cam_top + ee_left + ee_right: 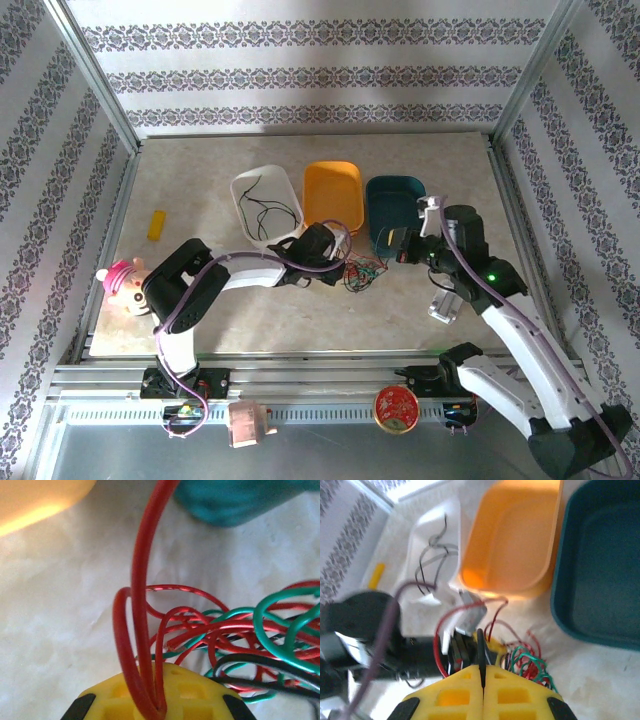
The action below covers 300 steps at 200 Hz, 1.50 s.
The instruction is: Untangle the cables
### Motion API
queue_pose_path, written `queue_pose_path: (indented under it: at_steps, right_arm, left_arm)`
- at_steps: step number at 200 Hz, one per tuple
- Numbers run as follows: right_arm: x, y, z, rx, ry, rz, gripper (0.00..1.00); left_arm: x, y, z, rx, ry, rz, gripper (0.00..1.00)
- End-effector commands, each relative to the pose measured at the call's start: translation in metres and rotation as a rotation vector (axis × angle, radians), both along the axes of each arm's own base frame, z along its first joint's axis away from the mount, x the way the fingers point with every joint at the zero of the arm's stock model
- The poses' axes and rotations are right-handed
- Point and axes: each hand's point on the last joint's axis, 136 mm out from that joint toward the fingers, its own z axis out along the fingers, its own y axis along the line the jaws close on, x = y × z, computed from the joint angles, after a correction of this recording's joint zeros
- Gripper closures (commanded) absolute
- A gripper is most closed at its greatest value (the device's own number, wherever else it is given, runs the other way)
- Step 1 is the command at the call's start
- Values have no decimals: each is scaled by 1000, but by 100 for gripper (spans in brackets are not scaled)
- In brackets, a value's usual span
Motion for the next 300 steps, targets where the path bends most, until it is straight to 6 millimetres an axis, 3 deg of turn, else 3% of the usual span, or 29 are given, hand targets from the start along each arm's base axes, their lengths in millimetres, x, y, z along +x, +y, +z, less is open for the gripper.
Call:
queue_pose_path:
  at_steps: [1,81,96,124,138,167,185,211,231,245,272,300]
  right_arm:
    - [10,-16,45,1,-152,-87,100]
    - [13,-64,149,-68,-527,-314,100]
    - [17,-58,163,-53,-561,-293,100]
    - [35,-25,168,7,-514,-158,100]
    - [49,-4,163,49,-468,-89,100]
    - [81,48,144,22,-376,27,100]
    - [93,82,136,2,-342,97,100]
    - [116,125,117,-2,-280,168,100]
    - [132,154,104,-1,-243,213,100]
    - [143,173,92,5,-205,247,100]
    - [166,207,65,4,-148,295,100]
    - [191,236,34,9,-87,332,100]
  left_arm:
    - [-2,14,7,13,-16,36,100]
    - [-25,58,-11,150,3,76,100]
    - [-28,62,-11,150,1,82,100]
    - [-28,66,-2,123,-25,110,100]
    - [-25,69,7,102,-57,134,100]
    - [-16,83,35,51,-137,246,56]
    - [-7,110,60,59,-196,412,33]
    - [-4,181,104,126,-278,789,24]
    - [-28,251,130,208,-311,1106,23]
    - [-46,287,148,245,-351,1253,22]
    - [-59,317,177,276,-456,1327,21]
    - [-60,323,188,245,-504,1325,20]
